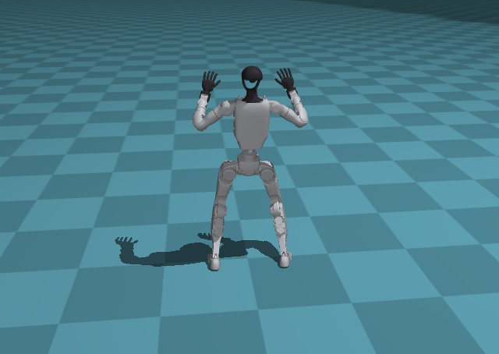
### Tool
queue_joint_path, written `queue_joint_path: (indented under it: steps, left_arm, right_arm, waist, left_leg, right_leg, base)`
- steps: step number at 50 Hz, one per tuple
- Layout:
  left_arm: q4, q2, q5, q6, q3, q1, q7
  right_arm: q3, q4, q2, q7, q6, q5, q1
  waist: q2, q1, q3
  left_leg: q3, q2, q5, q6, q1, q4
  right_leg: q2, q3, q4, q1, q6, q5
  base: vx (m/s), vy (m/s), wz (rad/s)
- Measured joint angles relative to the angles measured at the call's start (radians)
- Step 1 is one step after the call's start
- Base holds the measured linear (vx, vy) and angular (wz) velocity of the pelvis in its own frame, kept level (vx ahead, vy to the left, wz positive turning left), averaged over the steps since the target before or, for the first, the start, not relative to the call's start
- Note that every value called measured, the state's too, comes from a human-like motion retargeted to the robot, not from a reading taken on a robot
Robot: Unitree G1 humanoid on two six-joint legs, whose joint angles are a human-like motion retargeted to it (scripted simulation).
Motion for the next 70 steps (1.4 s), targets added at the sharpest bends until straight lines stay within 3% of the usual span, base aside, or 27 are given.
queue_joint_path:
  steps: [5,9,12,15,19,23,30,37,41,45,50,57,64,70]
  left_arm:
    - [0.313,-0.011,0.095,0.075,-0.460,-0.634,-0.007]
    - [0.684,-0.116,0.126,0.132,-0.762,-0.951,-0.018]
    - [0.978,-0.226,0.125,0.144,-0.895,-1.061,-0.019]
    - [1.211,-0.332,0.121,0.140,-0.947,-1.060,-0.023]
    - [1.332,-0.411,0.133,0.123,-0.911,-0.924,-0.013]
    - [1.207,-0.411,0.147,0.086,-0.790,-0.656,0.022]
    - [0.704,-0.332,0.022,-0.067,-0.497,0.073,0.111]
    - [0.304,-0.341,-0.087,-0.209,-0.145,0.737,0.152]
    - [0.142,-0.354,-0.093,-0.235,0.031,0.858,0.156]
    - [0.029,-0.321,-0.049,-0.203,0.116,0.707,0.180]
    - [0.030,-0.251,0.061,-0.098,-0.037,0.198,0.222]
    - [0.376,-0.216,0.156,0.075,-0.478,-0.609,0.195]
    - [1.036,-0.340,0.085,0.143,-0.849,-1.070,0.047]
    - [1.451,-0.486,-0.021,0.122,-0.908,-1.057,-0.024]
  right_arm:
    - [0.484,0.230,-0.074,0.022,0.041,-0.043,-0.562]
    - [0.894,0.546,-0.007,0.014,0.072,-0.061,-0.950]
    - [1.136,0.828,0.100,-0.005,0.086,-0.059,-1.146]
    - [1.268,1.071,0.213,-0.019,0.084,-0.047,-1.206]
    - [1.281,1.232,0.307,-0.024,0.067,-0.046,-1.119]
    - [1.149,1.150,0.305,-0.057,0.043,-0.060,-0.882]
    - [0.674,0.676,0.280,-0.146,-0.060,0.001,-0.118]
    - [0.193,0.311,0.477,-0.237,-0.162,0.085,0.526]
    - [0.000,0.154,0.529,-0.256,-0.175,0.082,0.624]
    - [-0.073,0.029,0.464,-0.252,-0.144,0.039,0.507]
    - [0.070,-0.005,0.275,-0.203,-0.067,-0.044,0.117]
    - [0.589,0.250,0.079,-0.137,0.024,-0.065,-0.632]
    - [1.058,0.728,0.180,-0.051,0.080,-0.033,-1.153]
    - [1.233,1.152,0.361,-0.011,0.094,0.000,-1.221]
  waist:
    - [0.004,0.004,-0.037]
    - [0.003,-0.009,-0.044]
    - [0.008,-0.023,-0.046]
    - [0.017,-0.033,-0.049]
    - [0.021,-0.041,-0.046]
    - [0.021,-0.041,-0.021]
    - [0.010,-0.019,0.040]
    - [0.011,0.010,0.117]
    - [0.011,0.018,0.108]
    - [0.002,0.027,0.070]
    - [-0.003,0.035,0.036]
    - [0.010,0.023,0.016]
    - [0.020,-0.006,0.006]
    - [0.021,-0.032,-0.015]
  left_leg:
    - [-0.006,0.006,0.014,-0.011,0.017,-0.020]
    - [-0.011,0.008,0.025,-0.017,0.026,-0.034]
    - [-0.015,0.010,0.034,-0.020,0.031,-0.045]
    - [-0.016,0.011,0.045,-0.021,0.039,-0.061]
    - [-0.014,0.009,0.064,-0.023,0.052,-0.094]
    - [-0.013,0.007,0.085,-0.028,0.069,-0.132]
    - [-0.024,0.003,0.100,-0.034,0.063,-0.159]
    - [-0.050,0.004,0.082,-0.034,0.029,-0.121]
    - [-0.060,0.007,0.085,-0.034,0.023,-0.120]
    - [-0.060,0.009,0.100,-0.035,0.031,-0.146]
    - [-0.055,0.012,0.124,-0.039,0.056,-0.190]
    - [-0.057,0.020,0.136,-0.047,0.068,-0.201]
    - [-0.070,0.021,0.146,-0.049,0.057,-0.198]
    - [-0.071,0.017,0.167,-0.049,0.055,-0.227]
  right_leg:
    - [0.007,-0.014,-0.020,0.023,0.002,0.020]
    - [0.011,-0.023,-0.033,0.037,0.003,0.032]
    - [0.014,-0.029,-0.045,0.046,0.004,0.042]
    - [0.018,-0.034,-0.064,0.057,0.003,0.053]
    - [0.023,-0.037,-0.098,0.071,0.004,0.070]
    - [0.028,-0.041,-0.140,0.090,0.009,0.089]
    - [0.031,-0.053,-0.177,0.098,0.022,0.103]
    - [0.031,-0.069,-0.150,0.085,0.028,0.082]
    - [0.036,-0.074,-0.150,0.083,0.033,0.084]
    - [0.043,-0.076,-0.170,0.088,0.030,0.094]
    - [0.051,-0.075,-0.199,0.102,0.023,0.108]
    - [0.060,-0.075,-0.198,0.109,0.018,0.111]
    - [0.061,-0.086,-0.192,0.107,0.014,0.114]
    - [0.061,-0.092,-0.217,0.105,0.012,0.133]
  base:
    - [0.00,0.00,0.00]
    - [0.00,0.00,0.00]
    - [0.00,0.00,0.00]
    - [0.00,0.00,0.00]
    - [0.00,0.00,0.00]
    - [0.00,0.00,0.00]
    - [0.00,0.00,0.00]
    - [0.00,0.00,0.00]
    - [0.00,0.00,0.00]
    - [-0.01,-0.01,-0.01]
    - [-0.06,-0.03,-0.06]
    - [-0.08,-0.03,-0.01]
    - [-0.06,-0.01,0.07]
    - [0.00,0.00,0.00]
